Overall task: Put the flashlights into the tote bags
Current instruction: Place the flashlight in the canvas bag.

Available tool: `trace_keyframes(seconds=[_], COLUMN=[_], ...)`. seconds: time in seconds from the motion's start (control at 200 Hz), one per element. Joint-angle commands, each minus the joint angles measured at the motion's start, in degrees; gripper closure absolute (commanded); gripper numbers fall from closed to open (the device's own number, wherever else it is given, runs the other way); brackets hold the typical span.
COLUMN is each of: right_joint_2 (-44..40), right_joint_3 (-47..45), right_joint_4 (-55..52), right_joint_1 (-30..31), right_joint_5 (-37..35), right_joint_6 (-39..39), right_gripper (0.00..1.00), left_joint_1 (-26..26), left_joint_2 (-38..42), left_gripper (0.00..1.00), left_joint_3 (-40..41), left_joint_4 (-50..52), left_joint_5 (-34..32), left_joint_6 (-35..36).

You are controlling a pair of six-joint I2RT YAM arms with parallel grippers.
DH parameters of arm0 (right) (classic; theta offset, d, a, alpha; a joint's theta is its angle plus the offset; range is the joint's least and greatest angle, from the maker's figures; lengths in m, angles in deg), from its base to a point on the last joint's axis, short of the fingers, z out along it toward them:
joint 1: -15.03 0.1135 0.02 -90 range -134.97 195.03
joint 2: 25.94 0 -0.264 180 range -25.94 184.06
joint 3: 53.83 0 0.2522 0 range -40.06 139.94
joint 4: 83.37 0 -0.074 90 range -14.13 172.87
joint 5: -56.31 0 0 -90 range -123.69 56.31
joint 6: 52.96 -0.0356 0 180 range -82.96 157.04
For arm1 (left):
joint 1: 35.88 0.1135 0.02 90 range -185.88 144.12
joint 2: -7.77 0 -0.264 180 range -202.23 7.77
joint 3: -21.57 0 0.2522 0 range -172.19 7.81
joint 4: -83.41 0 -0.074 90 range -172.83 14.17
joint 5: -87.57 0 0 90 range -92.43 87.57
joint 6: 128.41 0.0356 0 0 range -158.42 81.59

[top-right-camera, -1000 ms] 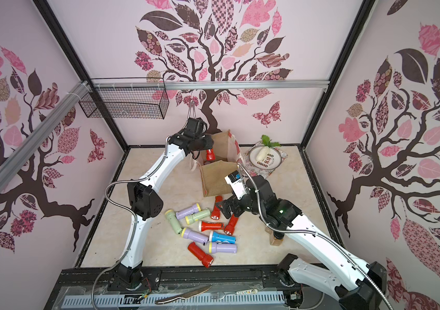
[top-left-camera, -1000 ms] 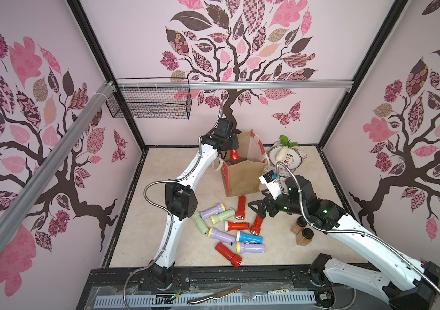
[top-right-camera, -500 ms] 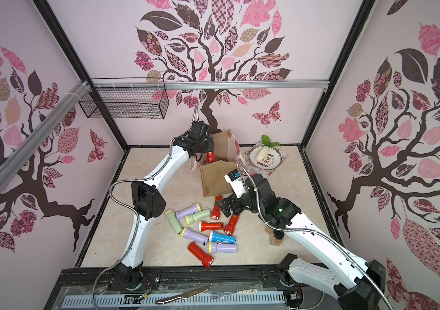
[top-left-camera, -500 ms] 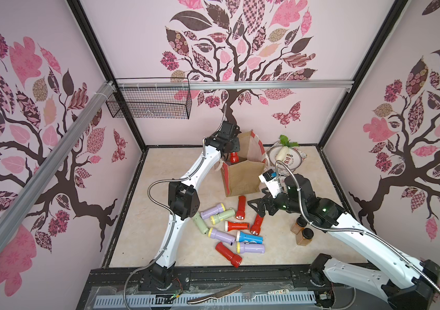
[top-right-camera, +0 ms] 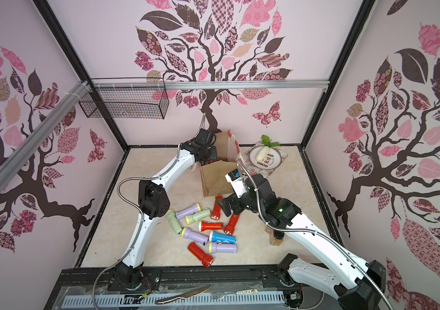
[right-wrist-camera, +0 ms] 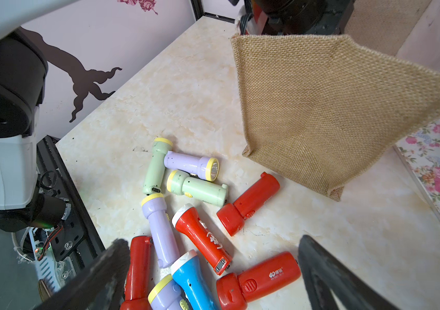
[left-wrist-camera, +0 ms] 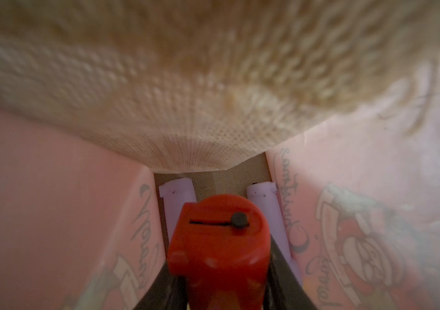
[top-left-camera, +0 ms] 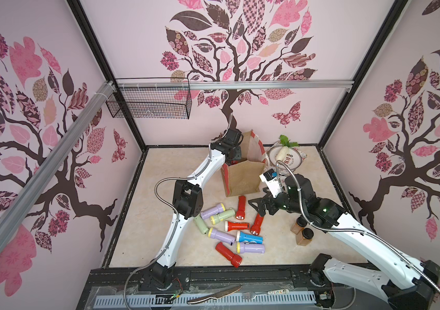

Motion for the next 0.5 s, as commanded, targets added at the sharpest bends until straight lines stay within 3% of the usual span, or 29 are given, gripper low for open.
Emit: trace_keyframes(seconds=[0.0,0.195,0.49], right_joint_2=[-0.2,-0.29,-0.36], right_joint_3=[2.46,2.54,2.68], right_joint_4=[-0.09,-0.2,-0.66], right_joint_1=[0.15,0.15,0.13], right_joint_5=[-0.46,-1.06,-2.11], right_joint_6=[0.97,0.99,0.77], right_gripper=[0.0,0.0,0.0], left_joint_1=[-0.58,-0.56,-0.61], left_joint_2=[-0.38,0.89,2.92], left_gripper=[1.0,1.0,0.71], left_joint_3=[2.07,4.37,5.4], left_joint_4=[-0.65,-2.25,-3.37], left_joint_5=[-0.61,-0.38,-0.23], left_joint_6=[0.77,0.93,0.87])
